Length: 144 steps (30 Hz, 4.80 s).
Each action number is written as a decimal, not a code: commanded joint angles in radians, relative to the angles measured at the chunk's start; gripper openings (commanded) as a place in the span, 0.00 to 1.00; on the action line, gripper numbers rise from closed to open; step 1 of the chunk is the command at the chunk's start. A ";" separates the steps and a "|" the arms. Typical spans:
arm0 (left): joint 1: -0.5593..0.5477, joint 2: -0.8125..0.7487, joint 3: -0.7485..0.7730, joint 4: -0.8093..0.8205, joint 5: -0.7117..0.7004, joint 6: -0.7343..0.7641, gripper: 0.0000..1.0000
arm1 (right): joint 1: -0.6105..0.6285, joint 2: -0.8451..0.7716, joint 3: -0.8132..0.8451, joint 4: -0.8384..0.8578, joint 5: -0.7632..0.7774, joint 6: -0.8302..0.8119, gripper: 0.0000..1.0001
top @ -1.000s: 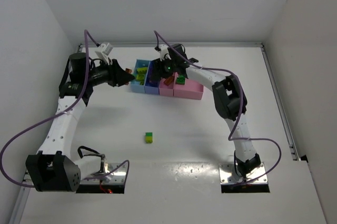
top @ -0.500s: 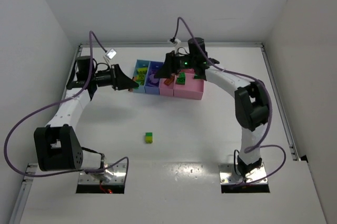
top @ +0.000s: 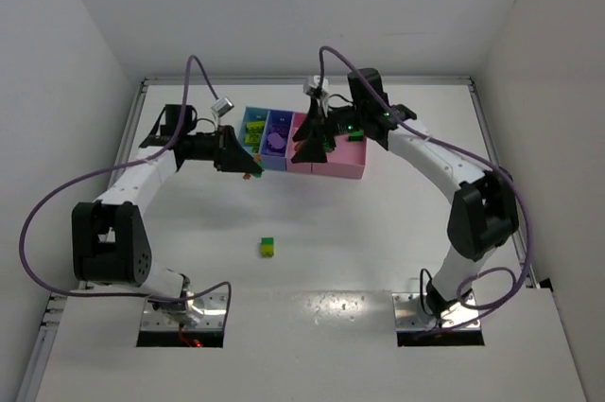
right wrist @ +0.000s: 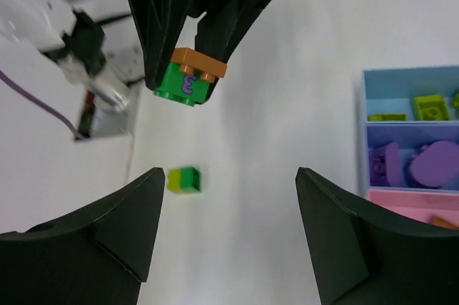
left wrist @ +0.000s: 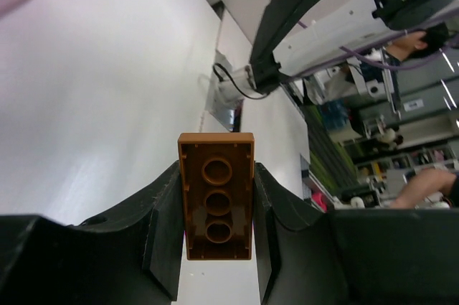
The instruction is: Sort the legos into containers by color
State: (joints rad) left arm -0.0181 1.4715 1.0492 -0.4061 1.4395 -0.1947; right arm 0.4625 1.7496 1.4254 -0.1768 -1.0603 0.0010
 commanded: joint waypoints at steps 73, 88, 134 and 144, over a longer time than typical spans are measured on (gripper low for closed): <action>-0.462 -0.007 -0.034 0.092 0.182 -0.158 0.05 | 0.234 -0.410 -0.172 -0.575 0.117 -1.270 0.40; -0.480 -0.016 -0.043 0.110 0.182 -0.176 0.05 | 0.234 -0.398 -0.161 -0.596 0.126 -1.288 0.39; -0.098 -0.307 -0.133 0.186 -0.256 -0.268 0.92 | 0.268 -0.617 -0.416 -0.108 0.608 -0.342 0.00; -0.129 -0.432 -0.288 0.545 -0.643 -0.732 0.98 | 0.268 -0.586 -0.409 0.163 1.085 0.151 0.00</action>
State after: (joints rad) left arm -0.1192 1.0378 0.7670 0.0078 0.9192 -0.7685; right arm 0.7334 1.1358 0.9752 -0.1730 -0.1680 -0.0402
